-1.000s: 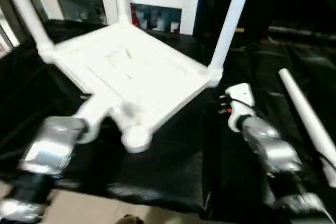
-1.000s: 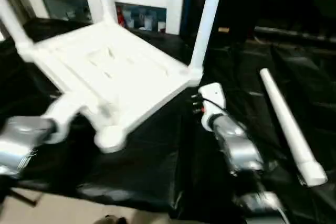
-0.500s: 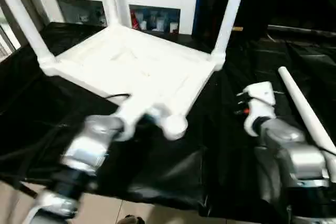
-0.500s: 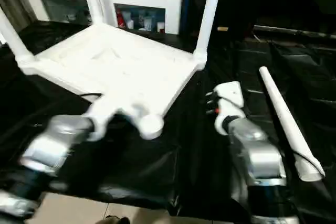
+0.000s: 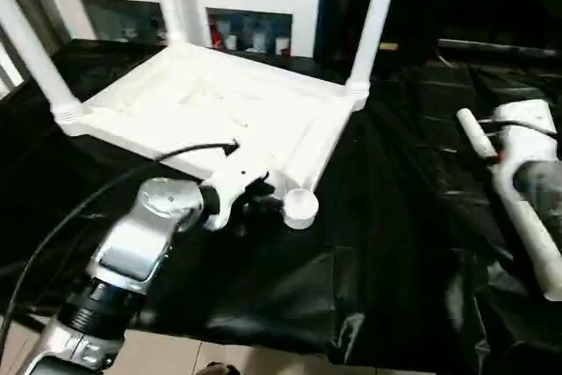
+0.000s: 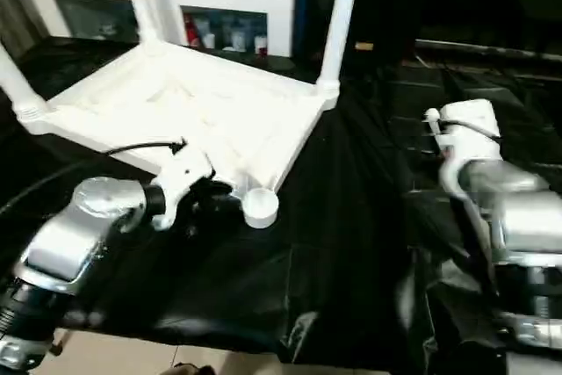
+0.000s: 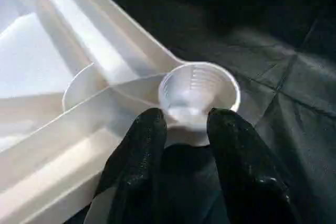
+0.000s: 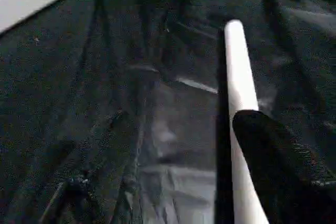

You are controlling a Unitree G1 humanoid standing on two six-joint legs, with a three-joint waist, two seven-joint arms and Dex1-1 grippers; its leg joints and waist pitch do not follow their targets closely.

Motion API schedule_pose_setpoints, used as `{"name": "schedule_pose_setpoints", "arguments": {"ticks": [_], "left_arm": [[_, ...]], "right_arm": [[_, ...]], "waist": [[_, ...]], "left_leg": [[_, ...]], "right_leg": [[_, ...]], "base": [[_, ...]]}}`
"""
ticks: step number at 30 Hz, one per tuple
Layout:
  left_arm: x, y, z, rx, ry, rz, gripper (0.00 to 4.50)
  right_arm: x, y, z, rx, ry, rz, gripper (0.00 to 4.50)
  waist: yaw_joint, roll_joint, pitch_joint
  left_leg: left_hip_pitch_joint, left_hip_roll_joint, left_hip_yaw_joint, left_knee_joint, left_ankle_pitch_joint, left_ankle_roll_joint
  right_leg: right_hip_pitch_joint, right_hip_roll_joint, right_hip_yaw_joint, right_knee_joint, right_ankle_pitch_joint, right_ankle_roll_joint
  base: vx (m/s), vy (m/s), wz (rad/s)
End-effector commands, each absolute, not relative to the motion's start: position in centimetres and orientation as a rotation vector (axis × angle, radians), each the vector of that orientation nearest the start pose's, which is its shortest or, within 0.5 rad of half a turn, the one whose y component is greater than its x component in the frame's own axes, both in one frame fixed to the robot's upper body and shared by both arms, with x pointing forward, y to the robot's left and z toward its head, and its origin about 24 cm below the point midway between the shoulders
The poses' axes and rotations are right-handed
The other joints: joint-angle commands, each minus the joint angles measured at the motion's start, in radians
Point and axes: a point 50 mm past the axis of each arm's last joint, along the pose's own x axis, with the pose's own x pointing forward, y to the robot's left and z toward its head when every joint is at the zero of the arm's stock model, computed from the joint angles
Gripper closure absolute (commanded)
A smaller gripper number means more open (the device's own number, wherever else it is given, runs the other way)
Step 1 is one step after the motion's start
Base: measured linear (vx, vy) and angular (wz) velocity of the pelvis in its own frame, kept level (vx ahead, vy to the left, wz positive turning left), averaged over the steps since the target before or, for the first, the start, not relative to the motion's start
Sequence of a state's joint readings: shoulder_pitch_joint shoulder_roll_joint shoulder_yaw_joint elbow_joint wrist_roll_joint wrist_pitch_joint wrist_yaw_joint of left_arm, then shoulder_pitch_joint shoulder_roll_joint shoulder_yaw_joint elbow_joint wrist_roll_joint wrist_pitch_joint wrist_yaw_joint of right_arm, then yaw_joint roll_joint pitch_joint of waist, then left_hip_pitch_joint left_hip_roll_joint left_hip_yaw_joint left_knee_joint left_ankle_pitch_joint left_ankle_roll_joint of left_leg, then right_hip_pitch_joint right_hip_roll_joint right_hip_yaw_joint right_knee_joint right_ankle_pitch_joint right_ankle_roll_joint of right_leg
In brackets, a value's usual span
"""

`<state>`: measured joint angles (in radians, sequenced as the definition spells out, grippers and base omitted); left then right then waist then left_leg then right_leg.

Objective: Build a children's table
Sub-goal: Rotate table base, then pick table leg

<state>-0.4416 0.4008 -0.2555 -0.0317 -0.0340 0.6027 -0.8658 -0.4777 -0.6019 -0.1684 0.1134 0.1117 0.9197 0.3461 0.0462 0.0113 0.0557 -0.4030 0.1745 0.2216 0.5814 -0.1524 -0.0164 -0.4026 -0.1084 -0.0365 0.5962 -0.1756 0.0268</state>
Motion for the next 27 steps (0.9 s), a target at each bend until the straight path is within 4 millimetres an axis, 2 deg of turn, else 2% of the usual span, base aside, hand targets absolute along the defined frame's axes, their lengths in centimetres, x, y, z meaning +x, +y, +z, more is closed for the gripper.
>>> {"name": "schedule_pose_setpoints", "arguments": {"ticks": [1,2,3,4,7,12,14,17,18,21,23,25,26,27], "left_arm": [[29.5,11.7,10.7,0.364,0.336,-1.028,2.80],[29.5,11.7,10.7,0.364,0.336,-1.028,2.80],[29.4,11.7,10.7,0.363,0.335,-1.032,2.80],[29.3,11.7,10.8,0.364,0.335,-1.037,2.80],[29.0,11.9,10.7,0.361,0.344,-1.053,2.80],[28.8,11.8,10.6,0.359,0.356,-1.067,2.80],[28.8,11.8,10.5,0.359,0.361,-1.073,2.80],[28.7,11.5,10.6,0.350,0.359,-1.093,2.80],[28.6,11.4,10.8,0.340,0.351,-1.107,2.80],[28.5,11.0,11.3,0.315,0.330,-1.142,2.80],[28.4,10.7,11.6,0.304,0.316,-1.164,2.80],[28.3,10.6,11.7,0.304,0.313,-1.171,2.80],[28.3,10.6,11.8,0.307,0.310,-1.178,2.80],[28.2,10.6,11.9,0.305,0.309,-1.180,2.80]], "right_arm": [[30.8,-30.6,12.9,-0.205,0.617,-0.032,0.63],[30.8,-30.6,12.9,-0.205,0.617,-0.032,0.63],[30.6,-31.1,12.9,-0.202,0.646,-0.032,0.39],[30.4,-31.7,12.7,-0.193,0.684,-0.035,0.34],[30.3,-33.3,12.5,-0.181,0.721,-0.075,0.08],[30.5,-34.9,12.4,-0.169,0.726,-0.137,0.08],[30.4,-35.4,11.8,-0.145,0.751,-0.146,0.08],[30.3,-35.8,10.8,-0.086,0.801,-0.143,0.08],[30.2,-35.9,10.4,-0.057,0.822,-0.133,0.08],[29.9,-36.0,9.2,-0.014,0.877,-0.121,0.08],[29.6,-36.3,8.6,-0.004,0.911,-0.130,0.08],[29.5,-36.4,8.4,0.000,0.920,-0.135,0.08],[29.5,-36.6,8.2,0.006,0.934,-0.145,0.23],[29.5,-36.6,8.2,0.005,0.940,-0.146,0.23]], "waist": [[0.001,-0.014,-0.073],[0.001,-0.014,-0.073],[-0.001,-0.023,-0.070],[0.001,-0.019,-0.071],[-0.001,-0.020,-0.069],[-0.007,-0.021,-0.070],[-0.009,-0.018,-0.069],[-0.011,-0.019,-0.069],[-0.012,-0.016,-0.070],[-0.010,-0.017,-0.070],[-0.009,-0.023,-0.070],[-0.007,-0.022,-0.070],[-0.008,-0.023,-0.070],[-0.010,-0.029,-0.068]], "left_leg": [[0.037,0.043,-0.030,-0.055,-0.209,0.000],[0.037,0.044,-0.030,-0.054,-0.214,0.001],[0.034,0.043,-0.027,-0.052,-0.219,0.006],[0.036,0.043,-0.029,-0.051,-0.225,0.010],[0.034,0.042,-0.028,-0.049,-0.236,0.007],[0.034,0.041,-0.028,-0.045,-0.249,0.005],[0.036,0.041,-0.028,-0.044,-0.270,0.001],[0.036,0.040,-0.029,-0.043,-0.287,-0.004],[0.037,0.040,-0.030,-0.043,-0.295,-0.006],[0.035,0.042,-0.029,-0.042,-0.295,-0.007],[0.032,0.042,-0.028,-0.042,-0.287,-0.001],[0.033,0.042,-0.027,-0.040,-0.284,0.001],[0.033,0.043,-0.027,-0.040,-0.290,0.000],[0.029,0.041,-0.027,-0.039,-0.298,-0.001]], "right_leg": [[0.037,-0.027,0.024,-0.067,-0.208,-0.208],[0.038,-0.027,0.024,-0.067,-0.205,-0.216],[0.036,-0.025,0.025,-0.070,-0.210,-0.217],[0.038,-0.027,0.024,-0.067,-0.226,-0.217],[0.036,-0.029,0.023,-0.071,-0.258,-0.219],[0.034,-0.027,0.021,-0.072,-0.276,-0.222],[0.031,-0.026,0.020,-0.074,-0.295,-0.222],[0.030,-0.025,0.019,-0.075,-0.310,-0.222],[0.030,-0.026,0.017,-0.074,-0.312,-0.229],[0.032,-0.024,0.016,-0.071,-0.295,-0.241],[0.034,-0.024,0.015,-0.071,-0.288,-0.243],[0.032,-0.026,0.016,-0.069,-0.302,-0.241],[0.031,-0.026,0.015,-0.070,-0.311,-0.241],[0.031,-0.026,0.015,-0.071,-0.334,-0.236]], "base": [[0.000,0.000,0.00],[0.000,0.000,0.00],[0.000,0.000,0.00],[0.000,0.000,0.00],[0.000,0.000,0.00],[0.000,0.000,0.00],[0.000,0.000,0.00],[0.000,0.000,0.00],[0.000,0.000,0.00],[0.000,0.000,0.00],[0.000,0.000,0.00],[0.000,0.000,0.00],[0.000,0.000,0.00],[0.000,0.000,0.00]]}}
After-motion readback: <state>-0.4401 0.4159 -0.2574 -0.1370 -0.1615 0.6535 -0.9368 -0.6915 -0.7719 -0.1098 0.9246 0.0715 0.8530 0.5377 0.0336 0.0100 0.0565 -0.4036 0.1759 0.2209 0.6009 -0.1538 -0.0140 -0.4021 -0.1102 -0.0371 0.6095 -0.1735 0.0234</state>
